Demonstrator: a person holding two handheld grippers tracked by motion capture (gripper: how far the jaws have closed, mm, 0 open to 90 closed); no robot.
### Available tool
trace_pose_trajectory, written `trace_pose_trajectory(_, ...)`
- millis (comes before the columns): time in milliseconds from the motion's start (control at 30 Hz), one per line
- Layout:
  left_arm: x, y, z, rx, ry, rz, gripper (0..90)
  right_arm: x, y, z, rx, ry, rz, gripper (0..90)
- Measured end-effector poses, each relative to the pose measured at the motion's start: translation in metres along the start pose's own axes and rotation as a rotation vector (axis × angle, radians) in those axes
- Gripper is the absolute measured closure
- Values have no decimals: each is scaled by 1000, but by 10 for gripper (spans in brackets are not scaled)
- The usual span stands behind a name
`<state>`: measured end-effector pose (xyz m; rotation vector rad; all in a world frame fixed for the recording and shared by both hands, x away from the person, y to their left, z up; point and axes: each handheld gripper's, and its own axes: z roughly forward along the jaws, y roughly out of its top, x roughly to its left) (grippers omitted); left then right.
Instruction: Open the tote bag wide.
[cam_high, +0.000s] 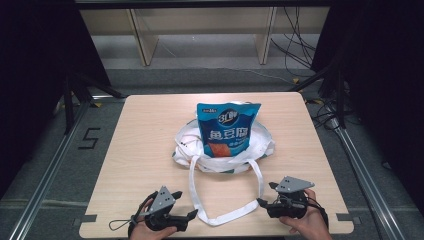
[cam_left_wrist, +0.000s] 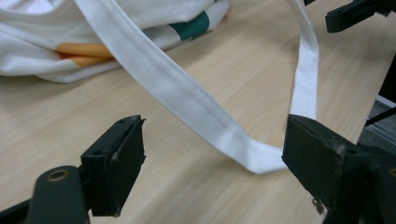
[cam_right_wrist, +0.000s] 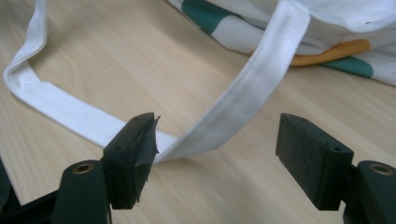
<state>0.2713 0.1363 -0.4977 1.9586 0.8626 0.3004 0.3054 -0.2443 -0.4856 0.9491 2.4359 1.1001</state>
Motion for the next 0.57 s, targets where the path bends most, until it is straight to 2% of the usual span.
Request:
trace_pose_trajectory(33,-2,-1,0,13,7,24,197,1,-1,-1,7,5,2,298)
trace_pose_trajectory(167,-2,0,0,17,10,68,187,7,-5,-2,31,15,1,286)
trace_pose_trajectory(200,-3,-1,1,20,9,33,185,7,-6,-1,27,14,-15,286)
trace_pose_trajectory(300,-2,-1,0,37,23,45,178,11,-7,-1,40,25,-17,286)
trace_pose_trajectory(333,-2,-1,0,38,27,42,175,10,-7,0,38,16,-34,286)
trace_pose_trajectory(367,-3,-1,0,42,36,39,166,12,-7,-1,55,23,-23,286)
trace_pose_trajectory(433,-3,-1,1,41,29,39,165,11,-8,0,42,11,-47,286)
trace_pose_trajectory(500,-3,-2,2,41,21,36,165,12,-8,0,45,12,-46,286)
trace_pose_trajectory(533,-1,-1,0,67,29,66,165,12,-8,0,45,12,-47,286)
trace_pose_trajectory(567,-2,-1,1,64,31,59,165,11,-8,0,52,15,-49,286)
